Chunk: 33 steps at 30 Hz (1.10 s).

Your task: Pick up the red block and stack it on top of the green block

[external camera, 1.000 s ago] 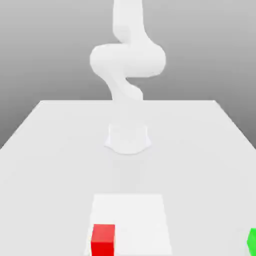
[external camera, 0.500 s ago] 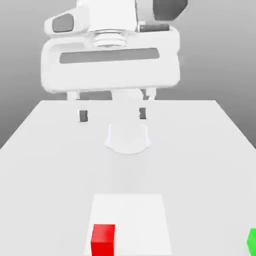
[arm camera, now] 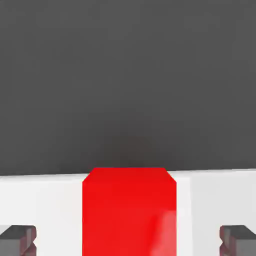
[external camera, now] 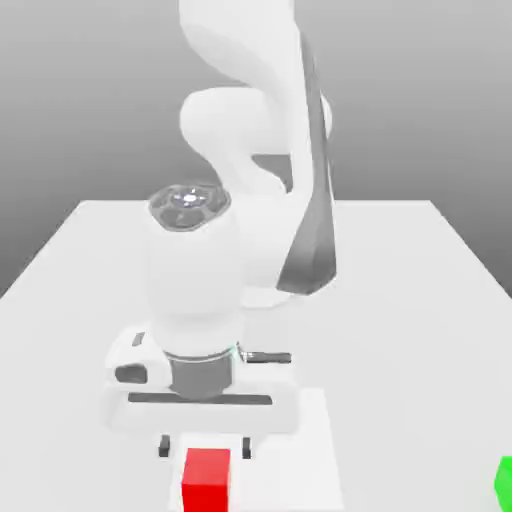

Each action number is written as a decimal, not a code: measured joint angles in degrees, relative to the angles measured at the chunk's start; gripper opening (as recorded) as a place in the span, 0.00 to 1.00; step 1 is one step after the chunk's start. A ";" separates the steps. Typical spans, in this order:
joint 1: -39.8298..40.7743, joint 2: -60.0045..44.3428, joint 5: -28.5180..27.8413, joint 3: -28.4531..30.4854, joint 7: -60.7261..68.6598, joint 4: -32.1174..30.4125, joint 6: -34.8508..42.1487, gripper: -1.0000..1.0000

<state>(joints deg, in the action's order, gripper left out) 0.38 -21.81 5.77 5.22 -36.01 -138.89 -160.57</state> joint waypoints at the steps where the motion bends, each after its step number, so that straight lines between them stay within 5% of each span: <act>1: 0.20 -1.10 0.28 -0.26 0.20 0.16 -0.91 0.00; 8: 0.21 -0.88 0.15 -0.24 0.09 0.12 -0.71 0.00; 13: -1.14 7.65 -2.44 0.71 -1.17 -0.86 6.80 0.00; 26: -18.36 -2.12 -14.01 -16.26 15.66 14.53 13.13 0.00; 27: -19.69 -4.44 -15.26 -16.59 16.30 15.97 12.33 1.00; 33: -20.38 -5.60 -15.93 -16.73 16.59 16.69 11.90 1.00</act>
<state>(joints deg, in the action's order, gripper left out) -20.01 -27.41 -10.16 -11.51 -19.42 -122.20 -148.66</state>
